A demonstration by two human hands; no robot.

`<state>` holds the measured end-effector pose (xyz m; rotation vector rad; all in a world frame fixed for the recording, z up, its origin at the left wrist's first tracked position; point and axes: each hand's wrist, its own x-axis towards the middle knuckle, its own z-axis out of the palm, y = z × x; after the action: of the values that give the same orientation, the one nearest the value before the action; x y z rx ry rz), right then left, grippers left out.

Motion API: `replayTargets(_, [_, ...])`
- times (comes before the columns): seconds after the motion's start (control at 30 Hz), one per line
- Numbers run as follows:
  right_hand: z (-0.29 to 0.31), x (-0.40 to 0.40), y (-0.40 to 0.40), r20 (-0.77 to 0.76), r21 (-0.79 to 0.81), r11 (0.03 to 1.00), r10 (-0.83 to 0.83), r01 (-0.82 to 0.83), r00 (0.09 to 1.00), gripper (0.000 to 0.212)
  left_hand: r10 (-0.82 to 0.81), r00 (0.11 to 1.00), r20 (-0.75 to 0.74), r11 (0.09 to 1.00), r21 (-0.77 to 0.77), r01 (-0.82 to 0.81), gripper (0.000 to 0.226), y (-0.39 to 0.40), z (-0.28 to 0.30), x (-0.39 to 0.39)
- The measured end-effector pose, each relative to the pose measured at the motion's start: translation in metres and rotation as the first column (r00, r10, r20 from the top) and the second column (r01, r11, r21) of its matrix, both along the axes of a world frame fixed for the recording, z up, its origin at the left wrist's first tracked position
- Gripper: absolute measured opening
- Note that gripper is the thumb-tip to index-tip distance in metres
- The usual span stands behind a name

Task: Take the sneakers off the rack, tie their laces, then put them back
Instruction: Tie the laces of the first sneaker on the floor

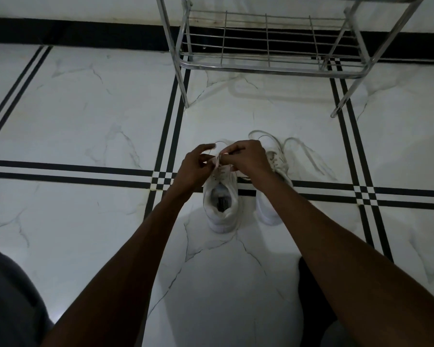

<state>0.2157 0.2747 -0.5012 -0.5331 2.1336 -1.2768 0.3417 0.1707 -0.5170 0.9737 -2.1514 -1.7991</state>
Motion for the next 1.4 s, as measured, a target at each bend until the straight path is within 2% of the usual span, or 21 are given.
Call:
replayTargets(0.1, [0.007,-0.006,0.006,0.145,0.023,1.000,0.014,-0.018,0.989,0.018,0.000,0.998,0.065,0.949,-0.314,0.020,0.021,-0.004,-0.001,-0.001])
replayTargets(0.17, [0.005,-0.015,0.010,0.185,0.168,0.985,-0.071,0.040,0.980,0.018,0.012,0.996,0.093,0.911,-0.410,0.027,0.016,-0.008,0.000,0.004])
replayTargets(0.23, [0.005,-0.026,0.016,-0.015,0.382,0.916,-0.128,0.124,0.992,0.015,0.052,0.978,0.204,0.856,-0.513,0.061,0.014,-0.014,-0.002,0.015])
replayTargets(0.3, [0.009,-0.028,0.028,-0.275,0.452,0.871,-0.071,0.194,0.959,0.012,0.095,0.929,0.358,0.786,-0.599,0.150,0.015,-0.019,-0.006,0.029])
replayTargets(0.33, [0.009,-0.026,0.032,-0.340,0.455,0.871,-0.021,0.184,0.940,0.013,0.114,0.907,0.406,0.769,-0.614,0.178,0.016,-0.019,-0.008,0.034])
replayTargets(0.4, [0.006,-0.020,0.039,-0.417,0.480,0.868,0.097,0.128,0.904,0.015,0.138,0.892,0.430,0.752,-0.632,0.188,0.017,-0.017,-0.011,0.039])
replayTargets(0.47, [-0.001,-0.016,0.039,-0.458,0.500,0.861,0.168,0.096,0.873,0.030,0.173,0.891,0.420,0.721,-0.671,0.176,0.017,-0.015,-0.011,0.039])
replayTargets(0.53, [-0.009,-0.015,0.040,-0.485,0.502,0.862,0.207,0.077,0.849,0.017,0.206,0.887,0.413,0.699,-0.697,0.162,0.016,-0.013,-0.012,0.040])
replayTargets(0.63, [-0.021,-0.014,0.043,-0.529,0.463,0.883,0.211,0.071,0.822,0.016,0.262,0.871,0.415,0.728,-0.677,0.103,0.017,-0.009,-0.014,0.042])
replayTargets(0.73, [-0.023,-0.013,0.044,-0.561,0.491,0.871,0.297,0.021,0.772,0.016,0.300,0.859,0.414,0.790,-0.613,0.020,0.021,-0.005,-0.017,0.046])
replayTargets(0.8, [-0.019,-0.011,0.042,-0.634,0.489,0.872,0.356,-0.001,0.686,0.023,0.296,0.864,0.408,0.824,-0.566,-0.015,0.022,-0.002,-0.016,0.045])
replayTargets(0.87, [-0.019,-0.010,0.045,-0.658,0.471,0.882,0.372,-0.027,0.655,0.039,0.265,0.874,0.407,0.836,-0.548,0.002,0.020,-0.002,-0.013,0.044])
replayTargets(0.9, [-0.024,-0.014,0.046,-0.736,0.464,0.885,0.358,0.043,0.575,0.037,0.231,0.883,0.410,0.848,-0.530,0.024,0.019,-0.004,-0.014,0.043])
replayTargets(0.93, [-0.028,-0.016,0.047,-0.707,0.468,0.883,0.360,0.022,0.609,0.029,0.189,0.896,0.402,0.863,-0.504,0.044,0.017,-0.006,-0.015,0.043])
replayTargets(0.97, [-0.033,-0.019,0.047,-0.715,0.425,0.904,0.361,-0.038,0.599,0.019,0.142,0.913,0.382,0.882,-0.467,0.058,0.017,-0.008,-0.016,0.043])
replayTargets(1.0, [-0.032,-0.021,0.045,-0.650,0.432,0.895,0.391,-0.107,0.652,0.016,0.091,0.933,0.347,0.903,-0.423,0.070,0.018,-0.008,-0.018,0.043])
replayTargets(1.07, [-0.032,-0.025,0.046,-0.487,0.454,0.851,0.485,-0.263,0.727,0.038,-0.004,0.963,0.270,0.931,-0.350,0.102,0.026,-0.005,-0.019,0.042])
replayTargets(1.13, [-0.032,-0.020,0.045,-0.411,0.468,0.801,0.571,-0.373,0.711,0.036,-0.077,0.963,0.257,0.930,-0.331,0.162,0.034,0.001,-0.020,0.040])
replayTargets(1.23, [-0.035,-0.013,0.044,-0.407,0.617,0.704,0.668,-0.352,0.623,0.017,-0.058,0.969,0.240,0.903,-0.402,0.154,0.030,0.001,-0.032,0.035])
replayTargets(1.3, [-0.033,-0.008,0.041,-0.455,0.666,0.689,0.679,-0.286,0.577,0.008,-0.011,0.964,0.265,0.899,-0.420,0.126,0.021,-0.003,-0.035,0.031])
replayTargets(1.4, [-0.028,-0.003,0.038,-0.468,0.671,0.700,0.656,-0.246,0.593,0.012,0.083,0.952,0.294,0.893,-0.446,0.060,0.014,-0.008,-0.025,0.025])
